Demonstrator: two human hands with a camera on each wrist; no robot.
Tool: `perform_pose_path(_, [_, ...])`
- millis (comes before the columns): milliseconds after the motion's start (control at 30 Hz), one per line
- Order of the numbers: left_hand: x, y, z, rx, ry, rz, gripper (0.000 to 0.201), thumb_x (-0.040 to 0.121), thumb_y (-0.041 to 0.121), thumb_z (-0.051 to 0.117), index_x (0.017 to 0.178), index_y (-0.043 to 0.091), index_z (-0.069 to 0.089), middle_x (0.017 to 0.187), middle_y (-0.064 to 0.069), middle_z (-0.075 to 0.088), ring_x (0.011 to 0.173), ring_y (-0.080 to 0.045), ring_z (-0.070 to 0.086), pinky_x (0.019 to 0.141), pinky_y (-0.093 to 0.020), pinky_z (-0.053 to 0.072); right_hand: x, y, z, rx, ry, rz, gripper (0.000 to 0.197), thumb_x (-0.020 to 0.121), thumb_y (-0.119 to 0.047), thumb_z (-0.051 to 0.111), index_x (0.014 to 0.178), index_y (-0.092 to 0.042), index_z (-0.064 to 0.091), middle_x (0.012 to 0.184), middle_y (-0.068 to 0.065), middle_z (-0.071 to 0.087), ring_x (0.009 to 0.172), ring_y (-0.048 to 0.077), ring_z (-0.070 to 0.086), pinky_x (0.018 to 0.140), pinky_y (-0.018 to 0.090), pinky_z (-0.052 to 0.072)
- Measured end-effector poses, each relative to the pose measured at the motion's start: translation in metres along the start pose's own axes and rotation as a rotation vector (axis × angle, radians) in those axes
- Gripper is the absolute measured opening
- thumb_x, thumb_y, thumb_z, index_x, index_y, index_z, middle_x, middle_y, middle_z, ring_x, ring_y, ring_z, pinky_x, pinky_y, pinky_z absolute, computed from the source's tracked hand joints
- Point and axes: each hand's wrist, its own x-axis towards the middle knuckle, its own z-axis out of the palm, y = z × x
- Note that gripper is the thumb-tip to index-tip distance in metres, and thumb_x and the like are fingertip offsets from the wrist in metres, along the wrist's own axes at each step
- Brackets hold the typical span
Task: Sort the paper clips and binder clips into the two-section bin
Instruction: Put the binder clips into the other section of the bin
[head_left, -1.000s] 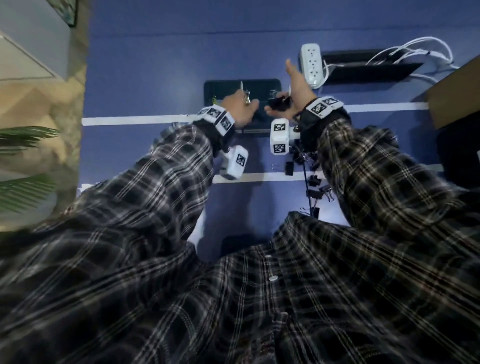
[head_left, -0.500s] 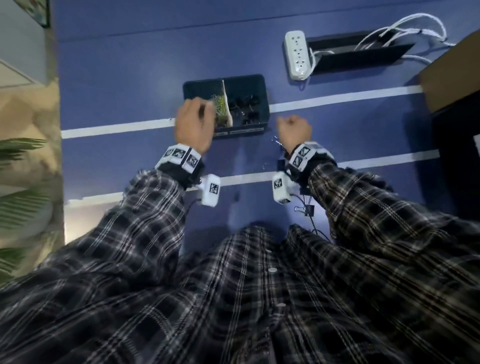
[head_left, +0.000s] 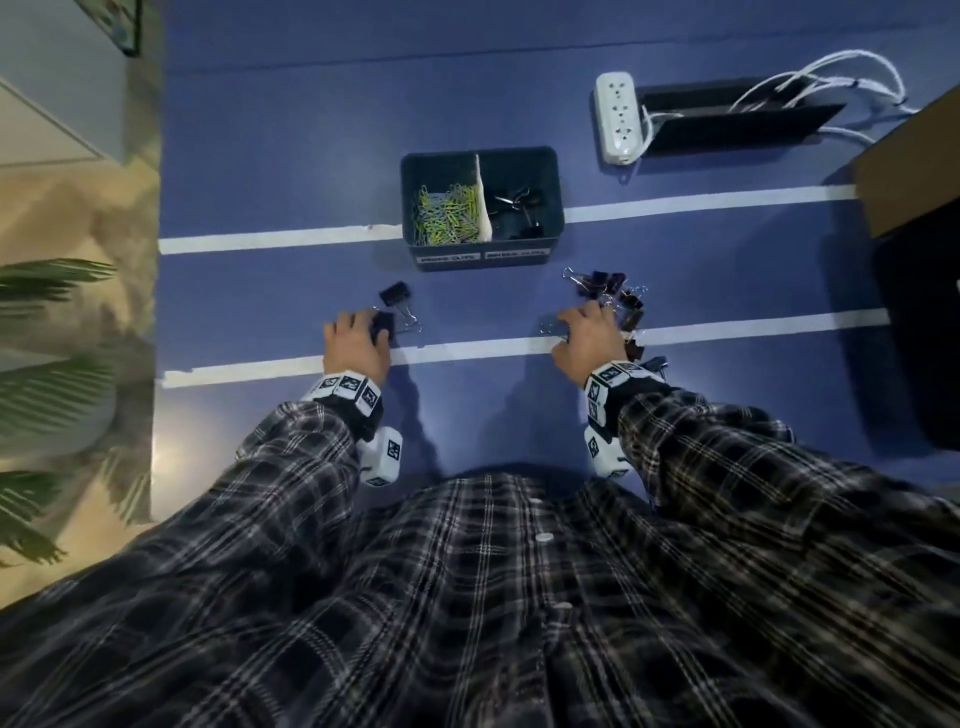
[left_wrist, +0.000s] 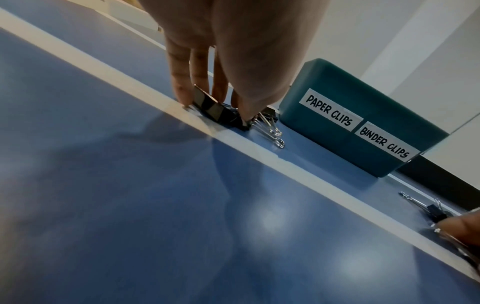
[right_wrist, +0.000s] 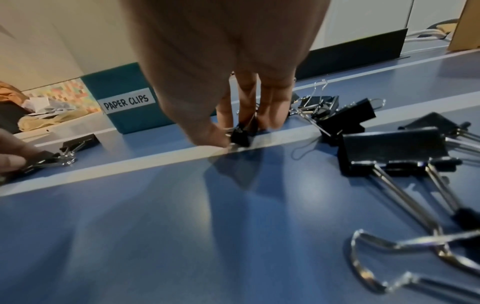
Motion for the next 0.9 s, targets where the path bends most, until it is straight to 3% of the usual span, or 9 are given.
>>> perform_pose_path(67, [-0.007, 0.002, 0.000, -0.026, 0.021, -0.015, 0.039, 0.093, 0.030, 0.051, 0.128, 0.012, 0.053, 0.122, -0.018, 0.051, 0.116, -0.037, 0.040, 0.090, -0.046, 0.043, 0.000, -0.001, -0.001, 0.097, 0.012, 0.041, 0.041, 0.079, -0.019, 0.058, 0.119, -0.010, 0.062, 0.122, 0.017, 0.048, 0.110, 0.034, 0.048, 0.094, 0.038, 0.044])
perform_pose_path(167, [-0.015, 0.001, 0.001, -0.076, 0.022, 0.023, 0.041, 0.092, 0.034, 0.054, 0.127, 0.014, 0.055, 0.121, -0.017, 0.052, 0.116, -0.037, 0.042, 0.087, -0.046, 0.044, 0.000, -0.001, -0.005, 0.293, 0.064, 0.133, 0.019, 0.078, -0.018, 0.060, 0.093, -0.006, 0.063, 0.116, 0.013, 0.046, 0.083, 0.026, 0.054, 0.085, 0.026, 0.045])
perform_pose_path(233, [-0.020, -0.004, 0.002, -0.112, 0.032, 0.081, 0.043, 0.090, 0.035, 0.057, 0.127, 0.012, 0.056, 0.117, -0.018, 0.054, 0.113, -0.038, 0.044, 0.089, -0.046, 0.043, 0.000, 0.001, -0.011, 0.361, 0.111, 0.174, 0.012, 0.082, -0.014, 0.056, 0.088, -0.004, 0.059, 0.115, 0.016, 0.049, 0.085, 0.030, 0.056, 0.086, 0.029, 0.045])
perform_pose_path(333, [-0.024, -0.013, 0.003, -0.096, 0.037, 0.118, 0.048, 0.084, 0.036, 0.057, 0.125, 0.011, 0.056, 0.111, -0.018, 0.056, 0.106, -0.039, 0.047, 0.088, -0.044, 0.044, 0.003, 0.005, -0.024, 0.333, 0.165, 0.275, 0.023, 0.085, -0.025, 0.054, 0.092, -0.005, 0.063, 0.111, 0.015, 0.057, 0.095, 0.034, 0.059, 0.079, 0.034, 0.043])
perform_pose_path(467, [-0.026, -0.013, 0.001, -0.063, -0.006, 0.016, 0.047, 0.079, 0.026, 0.065, 0.124, 0.015, 0.053, 0.110, -0.013, 0.057, 0.106, -0.035, 0.047, 0.087, -0.043, 0.045, 0.007, 0.014, -0.043, 0.296, 0.170, 0.402, 0.028, 0.086, -0.036, 0.050, 0.093, -0.013, 0.063, 0.100, 0.012, 0.066, 0.098, 0.036, 0.060, 0.080, 0.035, 0.046])
perform_pose_path(600, [-0.025, -0.005, -0.002, -0.087, -0.049, -0.102, 0.048, 0.073, 0.006, 0.060, 0.120, 0.013, 0.054, 0.116, -0.016, 0.052, 0.103, -0.039, 0.054, 0.086, -0.042, 0.046, -0.003, 0.038, -0.042, 0.377, 0.260, 0.515, 0.023, 0.085, -0.034, 0.053, 0.097, -0.014, 0.054, 0.094, 0.008, 0.063, 0.087, 0.033, 0.058, 0.073, 0.032, 0.039])
perform_pose_path(700, [-0.021, -0.007, 0.000, 0.027, -0.124, -0.146, 0.035, 0.083, 0.011, 0.055, 0.117, 0.005, 0.057, 0.120, -0.022, 0.049, 0.105, -0.044, 0.054, 0.093, -0.044, 0.045, -0.019, 0.053, -0.025, 0.319, 0.294, 0.527, 0.042, 0.084, -0.048, 0.057, 0.108, -0.014, 0.049, 0.109, 0.011, 0.058, 0.094, 0.036, 0.060, 0.076, 0.037, 0.042])
perform_pose_path(800, [-0.020, -0.004, -0.003, 0.063, -0.097, -0.198, 0.032, 0.091, 0.014, 0.046, 0.116, -0.004, 0.056, 0.124, -0.027, 0.045, 0.107, -0.047, 0.051, 0.093, -0.048, 0.044, -0.031, 0.063, -0.011, 0.294, 0.205, 0.566, 0.064, 0.079, -0.065, 0.058, 0.120, -0.017, 0.046, 0.121, 0.011, 0.049, 0.100, 0.036, 0.058, 0.083, 0.041, 0.045])
perform_pose_path(900, [-0.018, 0.007, -0.009, 0.001, -0.032, -0.088, 0.023, 0.092, 0.009, 0.043, 0.112, 0.000, 0.050, 0.119, -0.023, 0.048, 0.104, -0.043, 0.052, 0.085, -0.049, 0.043, -0.034, 0.070, -0.006, 0.264, 0.099, 0.532, 0.060, 0.080, -0.061, 0.058, 0.120, -0.018, 0.048, 0.121, 0.011, 0.048, 0.102, 0.036, 0.058, 0.088, 0.042, 0.048])
